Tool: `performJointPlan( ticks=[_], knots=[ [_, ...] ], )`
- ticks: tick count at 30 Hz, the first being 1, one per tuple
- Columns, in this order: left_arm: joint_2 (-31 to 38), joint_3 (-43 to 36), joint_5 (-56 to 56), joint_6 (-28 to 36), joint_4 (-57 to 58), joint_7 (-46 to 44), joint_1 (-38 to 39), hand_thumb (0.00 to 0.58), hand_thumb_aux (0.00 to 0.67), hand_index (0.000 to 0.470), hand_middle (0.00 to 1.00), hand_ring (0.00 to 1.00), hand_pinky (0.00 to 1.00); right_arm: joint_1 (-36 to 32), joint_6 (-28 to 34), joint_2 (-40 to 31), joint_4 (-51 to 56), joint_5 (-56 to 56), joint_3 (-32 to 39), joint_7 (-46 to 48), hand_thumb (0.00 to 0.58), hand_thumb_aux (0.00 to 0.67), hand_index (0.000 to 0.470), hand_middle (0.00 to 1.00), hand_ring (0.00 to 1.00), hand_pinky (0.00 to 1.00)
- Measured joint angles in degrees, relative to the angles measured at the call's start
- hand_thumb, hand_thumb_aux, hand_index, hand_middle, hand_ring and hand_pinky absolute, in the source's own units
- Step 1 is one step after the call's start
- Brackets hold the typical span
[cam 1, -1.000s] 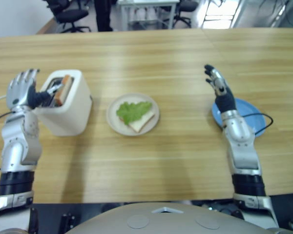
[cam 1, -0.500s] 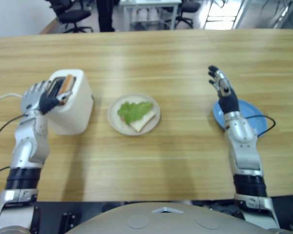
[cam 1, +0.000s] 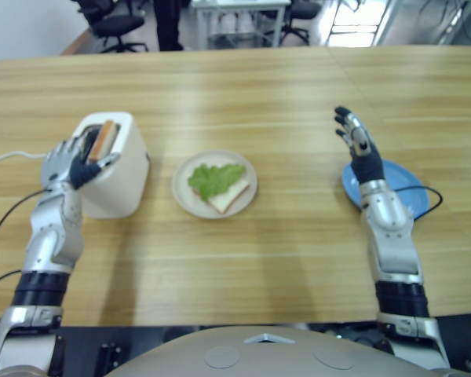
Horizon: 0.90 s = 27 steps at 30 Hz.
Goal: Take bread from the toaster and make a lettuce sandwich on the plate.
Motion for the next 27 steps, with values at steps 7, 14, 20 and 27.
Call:
performJointPlan(
  ticks=[7,14,20,27],
  knots=[
    [-0.17,1.41,-2.38,-1.37,-1.30,4.00,-0.97,0.580,0.670,0.460,1.00,1.00,1.00,0.38,0.01,-0.07,0.02,-0.17,0.10,-0.11,0.000,0.000,0.000,0.00,0.00,0.00],
    [-1.49,2.26,-4.54,-6.51,-7.94,9.97,0.49,0.580,0.670,0.460,1.00,1.00,1.00,0.40,0.02,-0.08,0.47,-0.97,0.23,-0.23,0.000,0.000,0.000,0.00,0.00,0.00],
    [-2.72,8.33,-7.61,-13.33,-20.85,16.09,0.76,0.580,0.670,0.460,1.00,1.00,1.00,0.40,0.02,0.02,0.78,-1.03,0.42,-0.44,0.000,0.000,0.000,0.00,0.00,0.00],
    [-6.37,12.83,-18.32,-19.70,-28.10,15.09,-0.12,0.580,0.670,0.460,1.00,1.00,1.00,0.49,0.02,0.42,1.84,-1.07,0.56,-1.01,0.000,0.000,0.000,0.00,0.00,0.00]
  ],
)
